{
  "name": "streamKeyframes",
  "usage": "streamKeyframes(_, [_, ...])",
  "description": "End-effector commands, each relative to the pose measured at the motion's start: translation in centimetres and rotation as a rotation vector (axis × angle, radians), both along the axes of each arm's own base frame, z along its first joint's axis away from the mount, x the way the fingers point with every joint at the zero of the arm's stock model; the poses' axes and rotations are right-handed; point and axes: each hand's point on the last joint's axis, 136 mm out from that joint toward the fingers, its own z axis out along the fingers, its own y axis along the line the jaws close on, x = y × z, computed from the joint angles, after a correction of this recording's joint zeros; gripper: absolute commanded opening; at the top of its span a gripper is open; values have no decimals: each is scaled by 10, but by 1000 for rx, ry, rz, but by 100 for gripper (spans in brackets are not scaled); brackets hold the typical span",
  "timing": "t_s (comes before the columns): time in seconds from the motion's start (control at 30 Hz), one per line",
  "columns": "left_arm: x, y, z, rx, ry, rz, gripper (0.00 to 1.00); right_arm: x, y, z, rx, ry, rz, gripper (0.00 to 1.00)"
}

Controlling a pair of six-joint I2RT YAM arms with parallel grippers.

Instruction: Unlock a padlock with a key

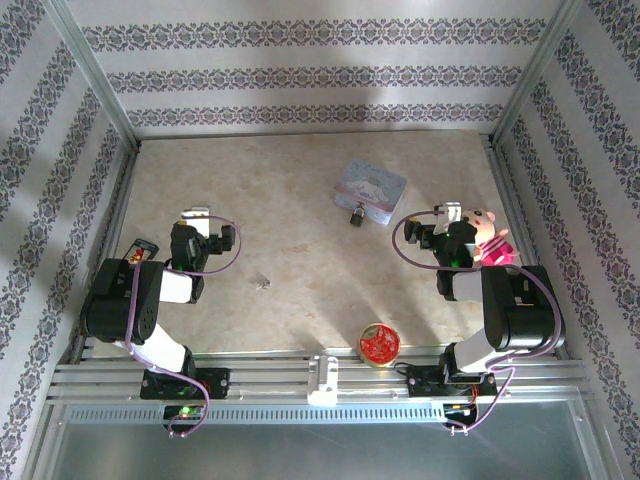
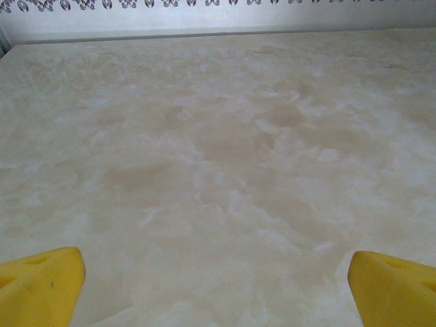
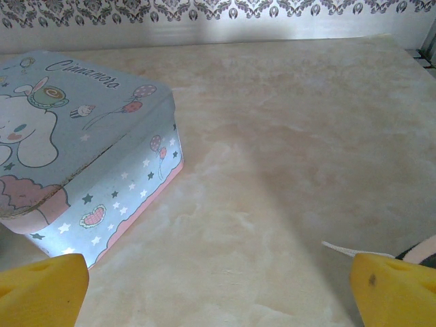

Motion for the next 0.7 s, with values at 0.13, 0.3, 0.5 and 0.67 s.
streamKeyframes(0.13, [3, 2, 3, 4, -1, -8, 99, 6, 4, 12, -11, -38, 15, 98])
streamKeyframes(0.3, [4, 3, 3, 4, -2, 0, 99, 6, 3, 13, -12, -38, 9, 98])
streamKeyframes(0.5, [-3, 12, 18, 3, -40, 53, 99, 6, -1, 17, -19, -36, -17, 98])
streamKeyframes(0.67, [-9, 18, 34, 4, -53, 93, 99, 1, -5, 26, -25, -47, -50, 98])
